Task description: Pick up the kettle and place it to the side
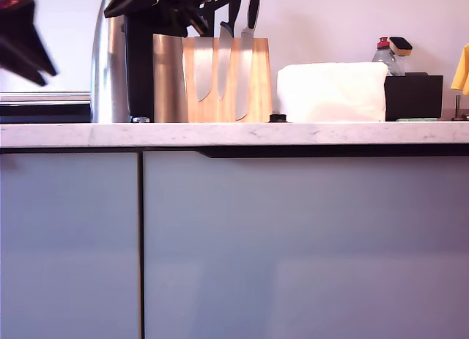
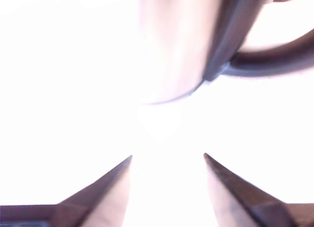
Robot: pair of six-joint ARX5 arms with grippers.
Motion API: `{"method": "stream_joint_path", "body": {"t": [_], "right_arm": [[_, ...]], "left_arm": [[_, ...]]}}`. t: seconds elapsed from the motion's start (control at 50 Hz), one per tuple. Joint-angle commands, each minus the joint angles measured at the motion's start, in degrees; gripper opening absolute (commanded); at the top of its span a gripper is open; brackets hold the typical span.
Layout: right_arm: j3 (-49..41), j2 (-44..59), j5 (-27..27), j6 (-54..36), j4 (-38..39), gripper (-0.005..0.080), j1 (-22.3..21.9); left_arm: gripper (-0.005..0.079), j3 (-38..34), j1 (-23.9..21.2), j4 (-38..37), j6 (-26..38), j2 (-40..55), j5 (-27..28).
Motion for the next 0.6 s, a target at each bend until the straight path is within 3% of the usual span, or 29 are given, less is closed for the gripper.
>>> {"method": "stream_joint_path", "body": {"t": [0.0, 0.32, 0.58], "right_arm": [[-0.5, -2.9, -0.4, -0.4, 0.1, 0.0354, 0.1], [-0.5, -3.2, -0.4, -0.4, -6.3, 0.0483, 0.1], [-0.5, -6.2, 1.1, -3.7, -10.7, 0.0496, 0.0]], "left_arm": [[0.0415, 0.5, -0.5, 0.2, -0.2, 0.7, 0.4], [0.0415, 0.5, -0.9, -0.2, -1.3, 0.7, 1.2], [0.0412, 0.5, -0.7, -0.3, -1.6, 0.3, 1.2]]}}
